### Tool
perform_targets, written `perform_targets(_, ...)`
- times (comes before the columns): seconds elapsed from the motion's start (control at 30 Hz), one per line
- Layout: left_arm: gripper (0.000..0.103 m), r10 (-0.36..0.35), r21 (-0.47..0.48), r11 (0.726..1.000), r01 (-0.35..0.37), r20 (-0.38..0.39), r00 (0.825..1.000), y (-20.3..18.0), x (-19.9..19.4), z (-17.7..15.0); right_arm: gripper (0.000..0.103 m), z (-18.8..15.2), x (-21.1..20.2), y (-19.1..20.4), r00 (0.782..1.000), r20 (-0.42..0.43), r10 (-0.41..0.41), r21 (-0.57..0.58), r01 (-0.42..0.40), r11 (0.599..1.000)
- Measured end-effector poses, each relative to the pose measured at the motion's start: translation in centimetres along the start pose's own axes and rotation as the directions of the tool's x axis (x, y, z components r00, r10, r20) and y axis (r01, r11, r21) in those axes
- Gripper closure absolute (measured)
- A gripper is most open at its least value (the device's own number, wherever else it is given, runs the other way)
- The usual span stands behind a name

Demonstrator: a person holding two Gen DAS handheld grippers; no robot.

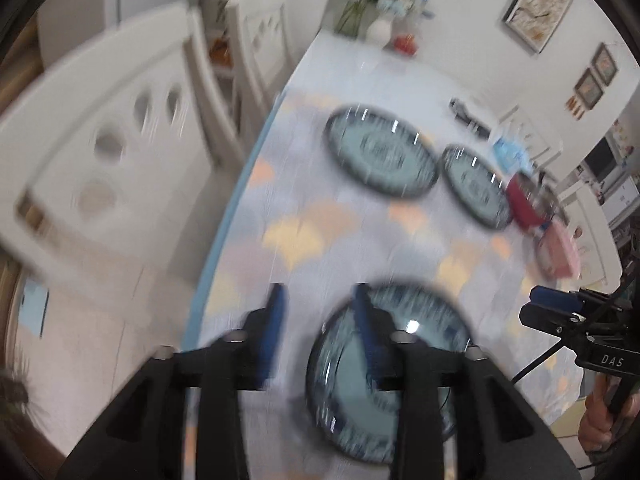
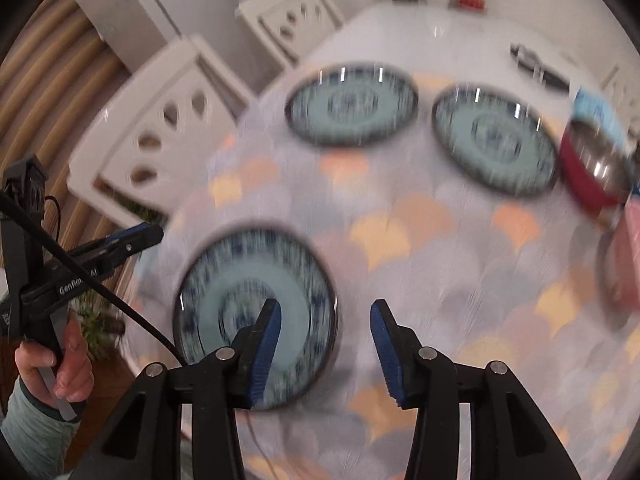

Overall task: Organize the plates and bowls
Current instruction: 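Lower the plate and open both tools, then grasp the second floral plate rim with the left tool while the right tool grips it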

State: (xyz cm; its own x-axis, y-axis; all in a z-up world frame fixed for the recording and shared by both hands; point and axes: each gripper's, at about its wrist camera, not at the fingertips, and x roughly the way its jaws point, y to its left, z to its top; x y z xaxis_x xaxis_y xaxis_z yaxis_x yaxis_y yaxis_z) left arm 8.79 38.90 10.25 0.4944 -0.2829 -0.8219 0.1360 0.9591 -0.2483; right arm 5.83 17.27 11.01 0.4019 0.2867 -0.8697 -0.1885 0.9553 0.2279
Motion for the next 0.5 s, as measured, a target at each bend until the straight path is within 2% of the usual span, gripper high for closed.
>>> perform_targets(0.03, 0.045, -0.002, 0.004, 1.000, 0.002, 0.025, 1.000, -0.3, -0.2, 1.4, 0.046, 0.9, -0.5, -0.1, 1.000, 0.025, -0.001, 0.008, 0.001, 1.000)
perform_targets(0.07, 0.035, -0.014, 0.002, 1.000, 0.014, 0.050, 0.999, -0.4, -0.3, 2.5, 0.045, 1.9, -0.8, -0.3, 0.999, 0.045, 0.000, 0.018, -0.001, 1.000)
perform_targets(0.13, 0.035, -0.057, -0.002, 0.998, 0.057, 0.098, 0.994, -0.7, -0.3, 4.9, 0.045, 3.8, -1.2, -0.6, 0.997, 0.075, 0.000, 0.043, -0.003, 0.999)
perform_targets(0.2, 0.035, -0.080, -0.002, 0.997, 0.081, 0.106, 0.991, -1.2, 0.5, 7.0, 0.045, 5.4, -1.3, -1.5, 0.996, 0.092, -0.007, 0.080, 0.000, 0.997)
perform_targets(0.37, 0.036, -0.081, 0.007, 0.997, 0.080, 0.044, 0.996, -1.8, 4.7, 11.0, 0.045, 9.2, -0.1, -4.6, 0.996, 0.091, -0.023, 0.206, 0.004, 0.979)
perform_targets(0.5, 0.041, -0.111, 0.004, 0.994, 0.111, -0.012, 0.994, -1.8, 8.3, 12.2, 0.045, 12.5, 1.9, -7.2, 0.996, 0.085, -0.040, 0.251, 0.018, 0.968)
